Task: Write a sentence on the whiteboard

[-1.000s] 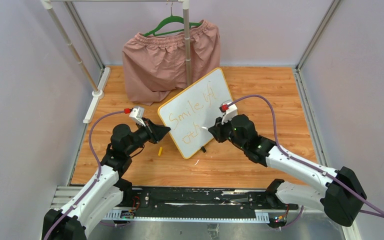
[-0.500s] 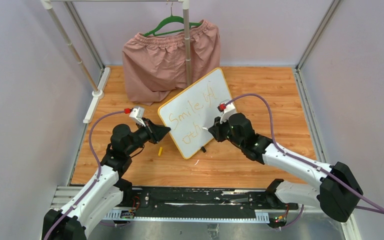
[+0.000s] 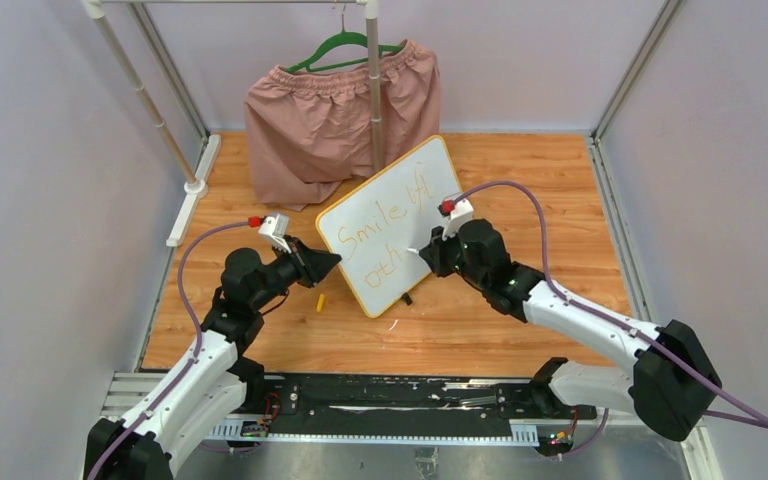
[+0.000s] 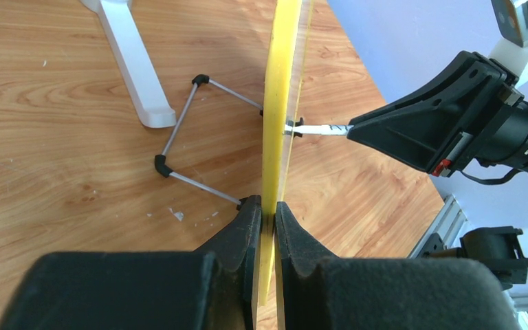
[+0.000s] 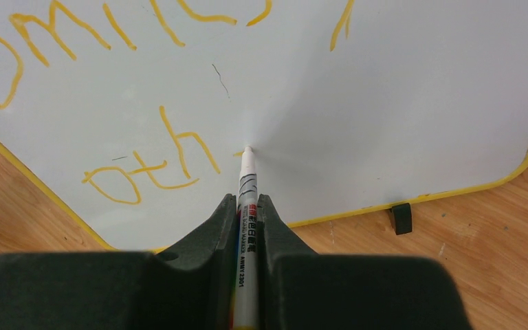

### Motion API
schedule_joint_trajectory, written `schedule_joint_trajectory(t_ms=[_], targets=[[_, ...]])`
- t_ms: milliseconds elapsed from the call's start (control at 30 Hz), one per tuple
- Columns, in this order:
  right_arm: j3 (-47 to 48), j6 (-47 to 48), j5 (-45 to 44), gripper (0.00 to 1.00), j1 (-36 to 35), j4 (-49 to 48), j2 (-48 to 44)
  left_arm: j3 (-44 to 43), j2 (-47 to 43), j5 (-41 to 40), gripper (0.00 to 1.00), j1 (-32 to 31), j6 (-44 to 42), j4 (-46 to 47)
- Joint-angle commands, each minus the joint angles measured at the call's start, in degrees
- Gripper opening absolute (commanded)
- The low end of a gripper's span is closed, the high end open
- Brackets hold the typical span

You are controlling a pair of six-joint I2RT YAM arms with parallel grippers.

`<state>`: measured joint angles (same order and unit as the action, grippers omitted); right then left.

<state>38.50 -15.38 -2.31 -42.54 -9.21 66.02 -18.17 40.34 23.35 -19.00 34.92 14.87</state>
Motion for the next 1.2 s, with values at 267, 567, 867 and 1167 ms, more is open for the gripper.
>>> schedule_joint_trajectory(t_ms=[267,567,867,1167], targets=[[4.41,0.97,1.42,0.0,1.35,-1.68,1.84,0.2,-1.28,0.99,0.0,-0.32,0.33,3.06],[3.33,0.02,5.6,0.0,0.84,-2.29,1.73,0.22,-1.23,0.82,0.0,-0.32,0.27,3.06],[1.12,-0.3,6.59,0.0,0.56,-1.59,1.66,0.2,-1.3,0.84,0.0,-0.33,0.33,3.19],[0.51,-0.18,5.18,0.0,0.63,1.05,1.49,0.22,-1.17,0.9,0.0,-0.28,0.27,3.14]])
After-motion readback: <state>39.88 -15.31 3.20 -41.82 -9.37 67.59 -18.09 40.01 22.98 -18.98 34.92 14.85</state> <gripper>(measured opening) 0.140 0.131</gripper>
